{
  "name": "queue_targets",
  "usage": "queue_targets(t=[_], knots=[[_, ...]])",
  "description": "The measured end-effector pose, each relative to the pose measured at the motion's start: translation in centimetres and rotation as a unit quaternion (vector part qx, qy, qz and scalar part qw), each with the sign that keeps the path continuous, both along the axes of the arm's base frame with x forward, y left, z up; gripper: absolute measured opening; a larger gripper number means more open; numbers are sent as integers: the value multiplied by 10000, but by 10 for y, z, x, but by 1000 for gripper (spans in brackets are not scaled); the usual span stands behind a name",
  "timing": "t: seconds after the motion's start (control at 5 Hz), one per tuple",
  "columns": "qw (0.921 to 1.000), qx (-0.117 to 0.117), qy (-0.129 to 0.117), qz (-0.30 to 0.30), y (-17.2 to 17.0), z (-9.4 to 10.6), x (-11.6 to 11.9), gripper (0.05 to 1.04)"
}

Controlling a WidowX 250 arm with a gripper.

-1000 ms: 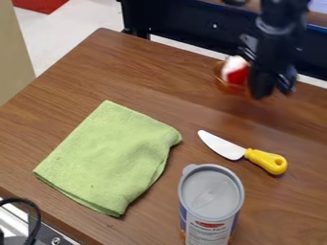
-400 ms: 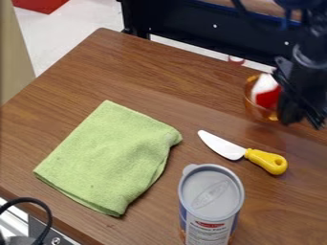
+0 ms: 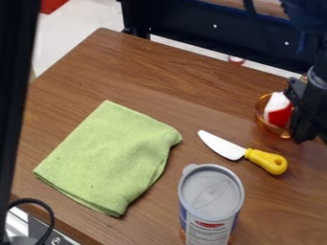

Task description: Placed the orange pot above the yellow-handled knife

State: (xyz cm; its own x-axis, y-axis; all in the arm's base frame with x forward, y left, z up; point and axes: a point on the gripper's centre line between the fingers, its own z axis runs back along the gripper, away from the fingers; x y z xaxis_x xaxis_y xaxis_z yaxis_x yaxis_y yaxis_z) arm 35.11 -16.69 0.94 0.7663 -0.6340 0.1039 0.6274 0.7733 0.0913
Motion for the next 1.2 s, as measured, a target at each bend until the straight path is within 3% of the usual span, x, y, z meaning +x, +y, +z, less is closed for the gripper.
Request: queue_targets(t=[0.4,0.6,1.0,1.2], knots=[[9995,-64,-69,306,3,-10,0,85],[9961,-377,188,775,7,-12,-2,237],[9833,-489,432,1697,17,-1,3,781],[9751,-679,108,2108,16,30,9,992]])
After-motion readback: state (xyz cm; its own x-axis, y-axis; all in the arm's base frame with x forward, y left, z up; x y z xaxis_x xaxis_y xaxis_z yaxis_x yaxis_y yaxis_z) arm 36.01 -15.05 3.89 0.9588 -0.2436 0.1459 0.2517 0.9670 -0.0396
